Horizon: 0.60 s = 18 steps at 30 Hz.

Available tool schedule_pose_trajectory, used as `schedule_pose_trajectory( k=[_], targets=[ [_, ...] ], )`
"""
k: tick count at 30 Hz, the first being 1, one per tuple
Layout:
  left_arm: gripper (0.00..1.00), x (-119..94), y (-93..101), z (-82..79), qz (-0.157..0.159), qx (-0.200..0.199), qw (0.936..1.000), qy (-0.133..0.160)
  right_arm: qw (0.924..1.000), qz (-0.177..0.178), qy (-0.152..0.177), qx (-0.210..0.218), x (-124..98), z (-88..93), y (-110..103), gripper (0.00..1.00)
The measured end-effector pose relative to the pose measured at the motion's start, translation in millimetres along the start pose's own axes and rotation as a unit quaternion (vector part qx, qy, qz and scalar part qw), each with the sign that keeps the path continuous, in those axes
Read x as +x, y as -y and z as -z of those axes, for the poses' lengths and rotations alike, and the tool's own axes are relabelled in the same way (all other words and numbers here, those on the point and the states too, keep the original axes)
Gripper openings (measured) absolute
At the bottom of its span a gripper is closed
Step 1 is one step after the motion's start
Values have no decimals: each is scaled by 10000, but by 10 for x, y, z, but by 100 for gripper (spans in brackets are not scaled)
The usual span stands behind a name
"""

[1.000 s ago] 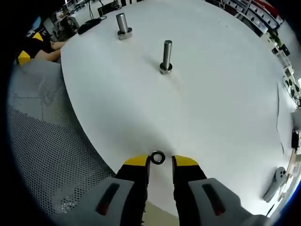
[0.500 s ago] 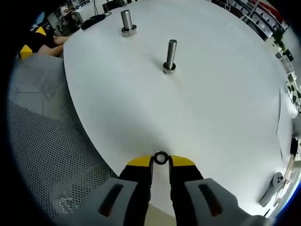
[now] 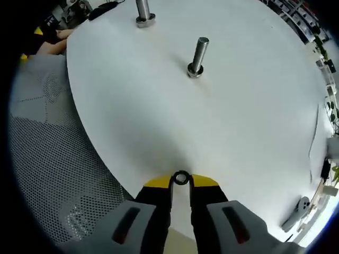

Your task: Place the washer onto the threaded stud by aligning its center hole with the stud, sliding it down to the base, and recovering from edge contact or off-axis alignment until the washer reaches the visible bottom stop.

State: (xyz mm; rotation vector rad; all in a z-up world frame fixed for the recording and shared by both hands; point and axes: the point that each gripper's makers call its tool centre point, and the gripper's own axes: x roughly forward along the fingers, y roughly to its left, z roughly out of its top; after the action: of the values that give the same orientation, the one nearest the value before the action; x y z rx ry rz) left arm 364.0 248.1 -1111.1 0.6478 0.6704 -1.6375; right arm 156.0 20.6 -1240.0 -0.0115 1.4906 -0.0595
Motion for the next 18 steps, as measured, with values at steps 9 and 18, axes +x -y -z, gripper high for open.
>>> schedule_pose_trajectory(
  k=[9,18],
  targets=[
    [26,-10,-2,-10,3,6,10000,28,9989,-16,387,264,-46,-83,-98,14],
    [26,-36,-5,-21,-5,0,10000,40,9951,95,963,185,-140,-589,51,14]
  ],
)
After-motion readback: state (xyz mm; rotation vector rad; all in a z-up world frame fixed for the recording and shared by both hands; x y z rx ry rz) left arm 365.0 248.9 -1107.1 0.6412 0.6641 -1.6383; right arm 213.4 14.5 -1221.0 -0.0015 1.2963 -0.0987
